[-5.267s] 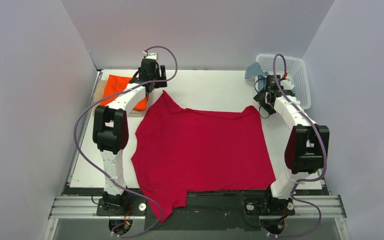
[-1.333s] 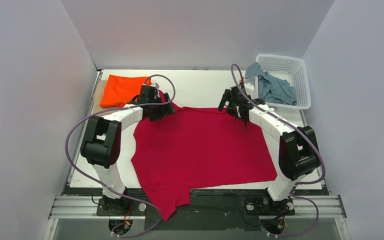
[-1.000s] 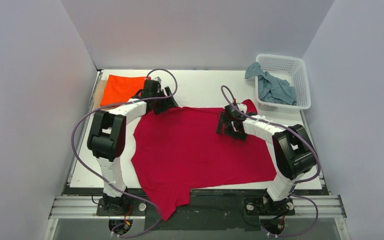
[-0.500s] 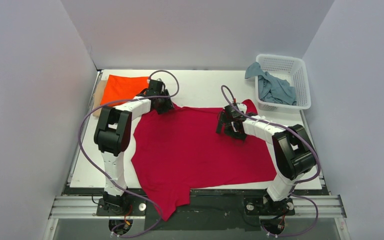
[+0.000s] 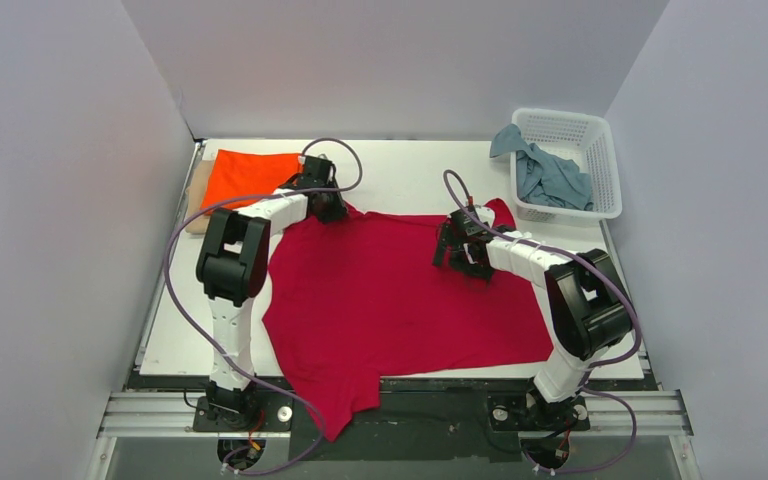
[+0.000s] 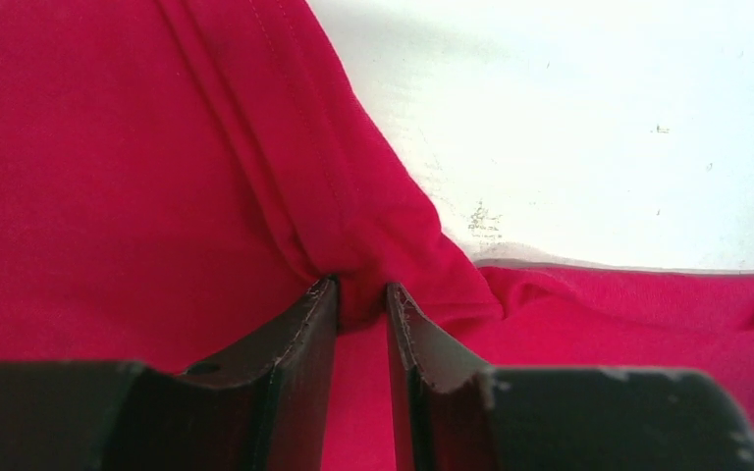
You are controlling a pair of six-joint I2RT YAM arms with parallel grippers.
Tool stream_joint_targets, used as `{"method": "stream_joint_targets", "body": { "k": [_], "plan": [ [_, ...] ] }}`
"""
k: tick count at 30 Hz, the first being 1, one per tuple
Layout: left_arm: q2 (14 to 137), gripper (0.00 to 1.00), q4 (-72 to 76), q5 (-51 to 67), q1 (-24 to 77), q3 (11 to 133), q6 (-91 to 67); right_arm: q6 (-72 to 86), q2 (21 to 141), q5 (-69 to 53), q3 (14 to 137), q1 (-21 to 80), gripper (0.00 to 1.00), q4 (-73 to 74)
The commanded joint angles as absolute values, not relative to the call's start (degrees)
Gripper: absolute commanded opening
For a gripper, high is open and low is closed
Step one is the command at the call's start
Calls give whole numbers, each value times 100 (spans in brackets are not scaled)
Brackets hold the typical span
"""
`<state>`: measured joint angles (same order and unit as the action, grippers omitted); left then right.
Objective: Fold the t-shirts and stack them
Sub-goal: Flatten out the tshirt
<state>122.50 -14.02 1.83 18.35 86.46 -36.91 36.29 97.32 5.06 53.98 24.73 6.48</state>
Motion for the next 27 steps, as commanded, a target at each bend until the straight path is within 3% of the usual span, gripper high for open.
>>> {"method": "stream_joint_targets", "body": {
  "k": [1,3,7,16,22,26,27],
  "plan": [
    [12329,33,-1436,51,1867,9011,-3702,3622,9902,507,5129,2366,85,885],
    [12355,29,-1441,47,1871,9074,-3695,3616,9903,495,5125,2352,85,885],
    [12430,0,-1524,52,1874,9253,-3615,3603,9895,481,5125,2319,85,879],
    [12550,0,-1636,163,1915,9867,-2835,3551,9870,385,5072,2200,85,879],
    [13596,0,-1873,1015,1965,11477,-1738,3529,9841,284,5038,2141,84,838],
    [14885,31,-3225,829,2026,13978,-1220,3533,9673,243,4992,2126,84,811],
    [15180,45,-3573,724,2032,14716,-1105,3537,9640,253,4970,2127,84,801]
  ]
}}
